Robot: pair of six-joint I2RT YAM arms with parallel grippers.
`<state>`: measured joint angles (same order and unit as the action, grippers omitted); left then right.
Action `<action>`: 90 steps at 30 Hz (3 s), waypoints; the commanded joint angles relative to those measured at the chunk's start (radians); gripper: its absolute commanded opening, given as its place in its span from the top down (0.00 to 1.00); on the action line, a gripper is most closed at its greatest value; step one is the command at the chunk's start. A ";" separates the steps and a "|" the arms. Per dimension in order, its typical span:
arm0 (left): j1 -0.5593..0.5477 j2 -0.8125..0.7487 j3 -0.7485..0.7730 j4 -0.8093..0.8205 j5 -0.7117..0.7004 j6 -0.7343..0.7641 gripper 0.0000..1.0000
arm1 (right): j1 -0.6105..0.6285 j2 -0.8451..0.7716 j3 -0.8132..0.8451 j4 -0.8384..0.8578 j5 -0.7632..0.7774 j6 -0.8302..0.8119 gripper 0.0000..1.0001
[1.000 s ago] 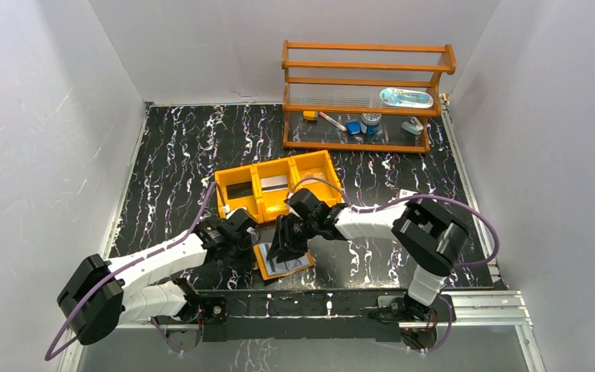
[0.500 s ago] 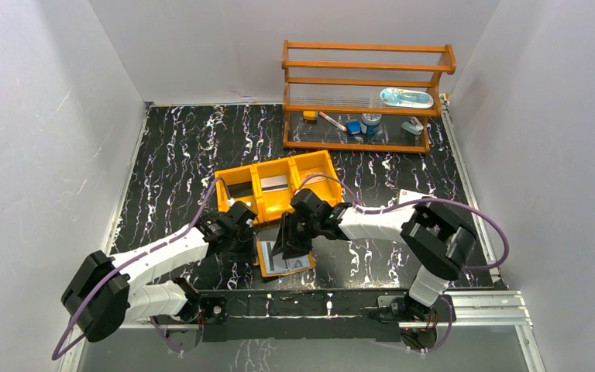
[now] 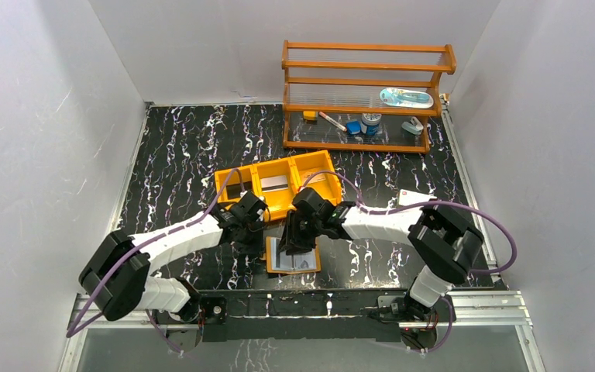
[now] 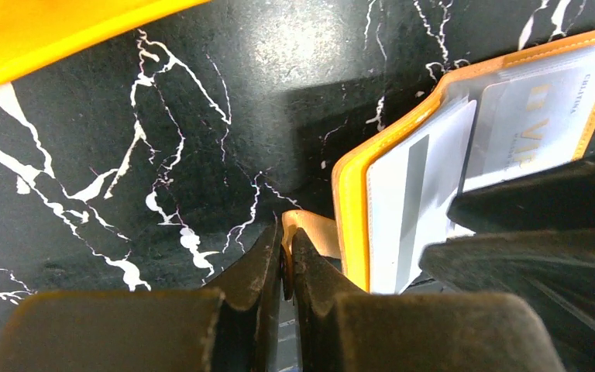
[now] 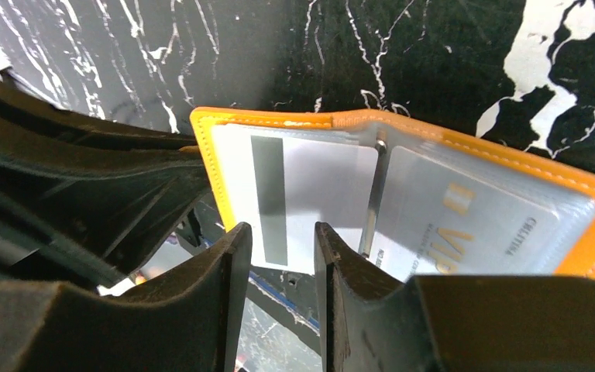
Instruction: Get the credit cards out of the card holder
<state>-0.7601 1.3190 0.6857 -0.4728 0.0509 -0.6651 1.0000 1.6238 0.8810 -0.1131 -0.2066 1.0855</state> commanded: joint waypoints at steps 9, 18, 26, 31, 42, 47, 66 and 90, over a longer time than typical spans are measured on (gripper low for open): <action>0.074 -0.219 0.102 -0.243 -0.199 -0.041 0.21 | 0.004 0.084 0.079 -0.138 0.065 -0.058 0.56; 0.405 -0.192 0.292 -0.284 -0.207 0.152 0.02 | 0.005 0.000 0.071 -0.085 0.035 -0.096 0.48; 0.690 -0.029 0.346 -0.161 0.039 0.239 0.02 | 0.005 -0.038 0.088 -0.089 0.008 -0.125 0.43; 0.700 0.038 0.343 -0.110 0.129 0.258 0.02 | 0.005 -0.064 0.084 -0.108 0.028 -0.128 0.42; 0.708 0.144 0.340 -0.013 0.340 0.314 0.03 | 0.005 -0.097 0.058 -0.126 0.048 -0.114 0.40; 0.708 0.188 0.350 -0.002 0.403 0.345 0.09 | 0.003 -0.111 0.043 -0.123 0.056 -0.105 0.40; 0.647 0.244 0.383 0.011 0.537 0.351 0.13 | 0.003 -0.101 0.058 -0.172 0.095 -0.114 0.39; 0.462 -0.300 0.112 -0.134 0.560 0.161 0.21 | 0.003 -0.067 -0.040 -0.001 0.018 0.013 0.50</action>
<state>-0.1864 1.0660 0.8494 -0.5705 0.5400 -0.4416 1.0000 1.5452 0.8440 -0.2047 -0.1585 1.0531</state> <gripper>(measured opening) 0.792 0.505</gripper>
